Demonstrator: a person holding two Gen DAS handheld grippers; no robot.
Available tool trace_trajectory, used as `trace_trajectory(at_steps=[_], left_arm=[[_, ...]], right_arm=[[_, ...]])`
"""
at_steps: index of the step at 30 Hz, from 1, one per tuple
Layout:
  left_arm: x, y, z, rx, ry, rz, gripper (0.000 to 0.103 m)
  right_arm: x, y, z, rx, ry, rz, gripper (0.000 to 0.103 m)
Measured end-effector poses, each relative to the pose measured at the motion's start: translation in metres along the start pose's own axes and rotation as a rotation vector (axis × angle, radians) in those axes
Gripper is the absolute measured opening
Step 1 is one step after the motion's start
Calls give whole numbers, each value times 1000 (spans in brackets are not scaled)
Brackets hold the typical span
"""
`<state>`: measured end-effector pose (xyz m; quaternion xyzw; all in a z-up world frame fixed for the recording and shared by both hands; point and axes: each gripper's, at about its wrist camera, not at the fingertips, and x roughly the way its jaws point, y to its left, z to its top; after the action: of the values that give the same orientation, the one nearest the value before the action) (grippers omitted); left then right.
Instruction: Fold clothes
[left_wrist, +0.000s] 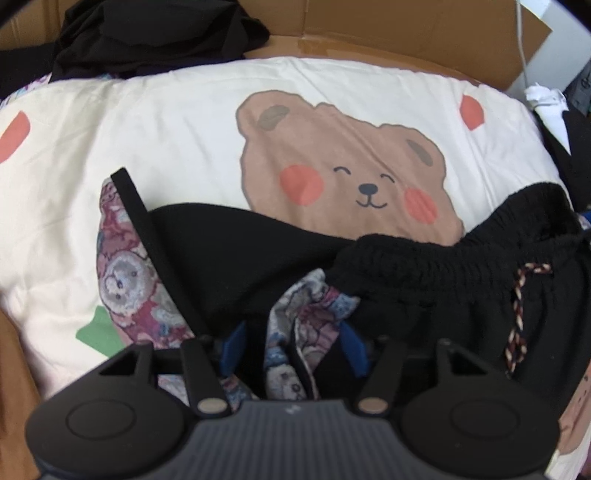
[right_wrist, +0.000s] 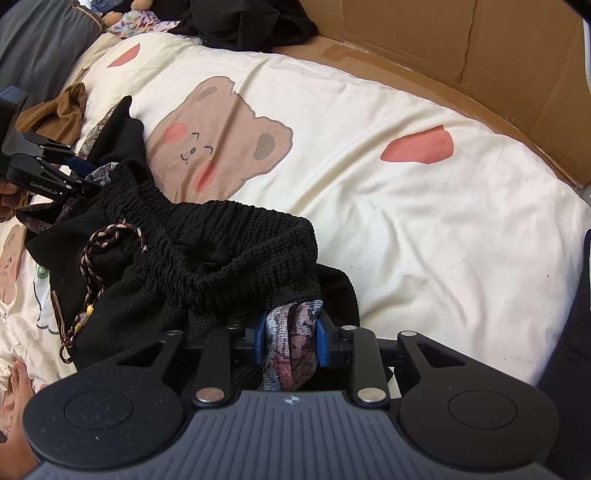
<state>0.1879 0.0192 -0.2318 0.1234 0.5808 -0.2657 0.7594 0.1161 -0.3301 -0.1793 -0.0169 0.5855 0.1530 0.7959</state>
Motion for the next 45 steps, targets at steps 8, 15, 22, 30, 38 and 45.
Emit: trace_trajectory(at_steps=[8,15,22,30,38,45], left_arm=[[-4,3,-1,-37,46,-49,5],[-41,-1,4,-67,-40,-63,4],[-100,-15,15,-55,-184,-53,3],[-192,-39,30,-34,-384,-26,3],[-281,-44,33,-153,-586,-68,3],[-335,-54,24,-214,-708,-99,3]], right_arm=[[-2,8,-2,-41,7,-13,16],[-28,12,-4,-66,-51,-31,12],[-75,14,1,-79,-120,-60,10],[-156,17,15,-86,-248,-98,10],[-237,23,29,-71,-430,-122,9],[-309,34,31,-46,-597,-103,9]])
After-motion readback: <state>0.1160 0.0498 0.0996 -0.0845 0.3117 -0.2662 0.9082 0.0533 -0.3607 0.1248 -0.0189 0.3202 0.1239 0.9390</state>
